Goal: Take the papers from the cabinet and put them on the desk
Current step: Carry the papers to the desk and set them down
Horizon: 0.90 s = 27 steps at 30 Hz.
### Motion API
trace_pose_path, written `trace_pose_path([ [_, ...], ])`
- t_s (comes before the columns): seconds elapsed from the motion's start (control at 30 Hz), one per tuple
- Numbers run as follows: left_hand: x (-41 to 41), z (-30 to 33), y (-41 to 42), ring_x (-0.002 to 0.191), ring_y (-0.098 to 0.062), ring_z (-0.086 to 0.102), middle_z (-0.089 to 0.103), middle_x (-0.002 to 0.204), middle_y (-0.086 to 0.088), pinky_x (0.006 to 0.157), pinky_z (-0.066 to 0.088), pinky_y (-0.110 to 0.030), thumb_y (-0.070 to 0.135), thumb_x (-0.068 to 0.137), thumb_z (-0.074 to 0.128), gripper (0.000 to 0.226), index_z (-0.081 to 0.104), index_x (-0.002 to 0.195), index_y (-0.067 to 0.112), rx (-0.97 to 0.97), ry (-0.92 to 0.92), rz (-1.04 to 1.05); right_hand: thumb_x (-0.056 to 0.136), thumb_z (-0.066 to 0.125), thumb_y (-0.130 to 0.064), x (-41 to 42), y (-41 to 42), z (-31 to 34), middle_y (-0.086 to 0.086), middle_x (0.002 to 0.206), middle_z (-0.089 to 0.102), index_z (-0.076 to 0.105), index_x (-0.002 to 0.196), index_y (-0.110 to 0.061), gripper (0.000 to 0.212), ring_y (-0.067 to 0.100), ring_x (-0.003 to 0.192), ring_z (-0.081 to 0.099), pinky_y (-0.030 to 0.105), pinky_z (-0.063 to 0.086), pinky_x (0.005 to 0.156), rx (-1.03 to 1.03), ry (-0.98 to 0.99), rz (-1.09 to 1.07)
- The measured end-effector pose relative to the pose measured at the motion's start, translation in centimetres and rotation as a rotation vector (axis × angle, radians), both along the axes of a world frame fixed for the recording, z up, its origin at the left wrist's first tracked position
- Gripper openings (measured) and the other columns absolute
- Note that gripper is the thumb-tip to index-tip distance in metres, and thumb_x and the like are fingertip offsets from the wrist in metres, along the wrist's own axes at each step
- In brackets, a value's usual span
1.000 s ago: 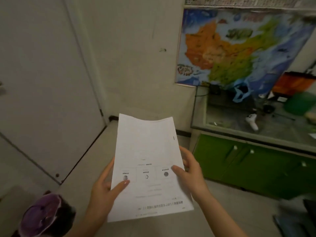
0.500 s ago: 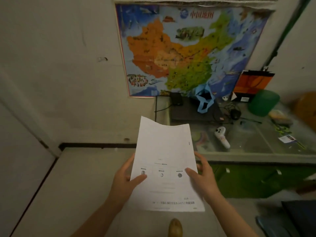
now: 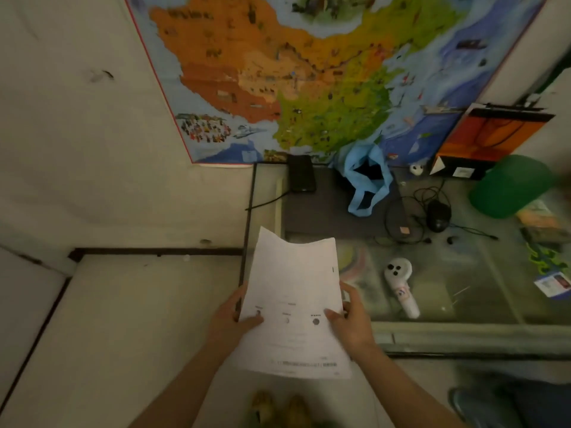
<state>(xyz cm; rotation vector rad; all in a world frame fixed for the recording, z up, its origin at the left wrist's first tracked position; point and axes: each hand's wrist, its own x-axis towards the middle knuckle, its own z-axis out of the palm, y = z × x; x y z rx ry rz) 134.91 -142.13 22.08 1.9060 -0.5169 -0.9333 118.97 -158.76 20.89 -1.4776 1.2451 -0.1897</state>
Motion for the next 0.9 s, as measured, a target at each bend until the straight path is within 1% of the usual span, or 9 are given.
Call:
trace_pose_path([
  [0.1,1.2,-2.1,-1.6,0.103,-0.021,0.062,0.062,0.122,-0.002,0.091,0.052,-0.043,0.018,0.078,0.071,0.065,0.042,0.135,0.028,0.051,0.002,0.004,0.082,0.064,0.000,1.1,-1.0,-1.3,0.010,0.097,0.063,0.041,0.129,-0.024,0.058,0.027,0.093,0.061,0.034,0.049,0.079,-0.004,0.056,-0.046],
  [0.23,2.1,-3.9,-2.7,0.101,-0.015,0.061,0.061,0.121,0.000,0.086,0.049,-0.028,0.010,0.077,0.071,0.069,0.039,0.137,0.025,0.102,-0.016,0.034,0.080,0.068,-0.005,2.4,-1.7,-2.4,0.010,0.094,0.065,0.040,0.131,-0.023,0.061,0.032,0.097,0.063,0.041,0.051,0.087,-0.036,0.163,-0.042],
  [0.33,2.0,-4.6,-2.9,0.081,0.002,0.056,0.063,0.105,0.004,0.069,0.043,-0.013,0.007,0.077,0.069,0.074,0.035,0.139,0.027,0.175,-0.080,0.030,0.079,0.072,-0.015,2.4,-1.9,-3.0,0.015,0.095,0.067,0.037,0.133,-0.023,0.065,0.034,0.095,0.065,0.044,0.054,0.086,-0.089,0.259,0.030],
  [0.43,1.9,-4.6,-2.9,0.070,0.005,0.053,0.055,0.081,0.018,0.059,0.038,-0.007,0.001,0.076,0.068,0.076,0.033,0.139,0.023,0.247,-0.153,-0.041,0.080,0.071,-0.025,2.1,-1.9,-3.4,0.016,0.098,0.069,0.032,0.134,-0.025,0.067,0.034,0.093,0.066,0.048,0.056,0.085,-0.138,0.353,0.122],
  [0.53,2.2,-4.5,-3.1,0.066,-0.006,0.049,0.047,0.078,0.007,0.058,0.041,-0.014,0.012,0.073,0.074,0.081,0.031,0.139,0.030,0.342,-0.218,-0.114,0.083,0.067,-0.027,1.9,-1.9,-3.0,0.014,0.113,0.063,0.033,0.132,-0.021,0.060,0.033,0.100,0.063,0.043,0.055,0.083,-0.213,0.429,0.194],
  [0.6,2.6,-4.5,-3.2,0.074,-0.019,0.049,0.045,0.085,-0.005,0.068,0.048,-0.030,0.020,0.070,0.076,0.084,0.030,0.138,0.037,0.418,-0.237,-0.161,0.085,0.064,-0.028,1.9,-2.0,-2.9,0.014,0.116,0.058,0.035,0.129,-0.019,0.053,0.032,0.102,0.061,0.042,0.053,0.082,-0.252,0.484,0.252],
  [0.67,2.8,-4.2,-3.4,0.081,-0.022,0.049,0.044,0.089,-0.007,0.079,0.051,-0.039,0.022,0.071,0.076,0.082,0.030,0.138,0.034,0.454,-0.233,-0.202,0.086,0.063,-0.029,2.0,-2.2,-2.8,0.013,0.119,0.055,0.034,0.128,-0.020,0.052,0.032,0.105,0.059,0.044,0.054,0.083,-0.278,0.531,0.300],
  [0.8,3.2,-3.3,-3.4,0.086,-0.023,0.050,0.043,0.091,-0.005,0.081,0.049,-0.038,0.021,0.076,0.071,0.070,0.034,0.135,0.029,0.446,-0.249,-0.219,0.085,0.064,-0.033,2.9,-2.1,-2.3,0.012,0.129,0.048,0.028,0.135,-0.021,0.063,0.030,0.117,0.047,0.045,0.052,0.090,-0.363,0.580,0.347],
  [0.9,3.3,-2.6,-2.9,0.101,-0.025,0.051,0.049,0.113,-0.011,0.085,0.046,-0.037,0.028,0.079,0.068,0.071,0.030,0.139,0.027,0.448,-0.259,-0.168,0.087,0.059,-0.040,4.2,-1.7,-1.7,0.010,0.138,0.043,0.023,0.141,-0.023,0.066,0.029,0.121,0.043,0.045,0.049,0.095,-0.469,0.569,0.416],
])
